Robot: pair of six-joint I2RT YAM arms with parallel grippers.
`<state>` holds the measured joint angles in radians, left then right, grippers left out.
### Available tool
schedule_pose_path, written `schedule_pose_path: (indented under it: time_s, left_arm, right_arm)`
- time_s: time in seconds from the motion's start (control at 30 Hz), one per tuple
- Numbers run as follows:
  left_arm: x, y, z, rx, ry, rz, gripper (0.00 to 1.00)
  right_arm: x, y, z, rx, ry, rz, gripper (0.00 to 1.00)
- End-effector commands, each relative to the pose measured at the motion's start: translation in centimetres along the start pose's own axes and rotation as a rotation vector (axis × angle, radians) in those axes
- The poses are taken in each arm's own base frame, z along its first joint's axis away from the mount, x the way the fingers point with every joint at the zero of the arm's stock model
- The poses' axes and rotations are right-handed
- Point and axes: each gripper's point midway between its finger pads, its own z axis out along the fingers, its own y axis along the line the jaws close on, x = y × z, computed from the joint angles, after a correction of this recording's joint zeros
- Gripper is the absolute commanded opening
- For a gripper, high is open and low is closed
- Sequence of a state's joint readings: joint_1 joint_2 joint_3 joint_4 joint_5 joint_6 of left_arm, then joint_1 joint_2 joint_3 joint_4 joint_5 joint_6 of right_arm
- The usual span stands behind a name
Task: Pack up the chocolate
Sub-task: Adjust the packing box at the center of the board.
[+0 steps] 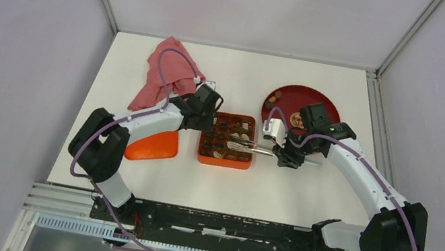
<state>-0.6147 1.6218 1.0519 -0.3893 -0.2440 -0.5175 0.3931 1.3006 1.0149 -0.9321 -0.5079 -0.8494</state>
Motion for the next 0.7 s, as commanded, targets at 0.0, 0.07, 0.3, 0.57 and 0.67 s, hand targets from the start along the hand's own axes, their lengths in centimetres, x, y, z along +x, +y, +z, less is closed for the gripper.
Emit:
schedule_pose_path:
  time_s: [0.0,0.07,0.3,0.57,0.67]
  left_arm:
    - [-0.4,0.8,0.2,-0.043,0.007,0.071,0.44]
    - [0.0,0.8,0.7,-0.049,0.021,0.075,0.43]
    - [-0.7,0.5,1.2,-0.044,0.000,0.079,0.14]
    - [-5.6,0.2,-3.5,-0.074,-0.272,0.078,0.02]
    - [-6.8,0.3,-5.6,-0.076,-0.384,0.073,0.02]
  right_arm:
    - [-1.3,0.1,-0.3,0.011,-0.063,-0.024,0.00]
    - [-1.4,0.1,-0.3,0.011,-0.061,-0.024,0.00]
    - [-1.6,0.1,-0.6,0.012,-0.062,-0.028,0.00]
    - [-3.4,-0.4,-2.6,0.049,-0.097,-0.063,0.00]
    - [-5.2,-0.2,-3.8,0.037,-0.147,-0.086,0.00]
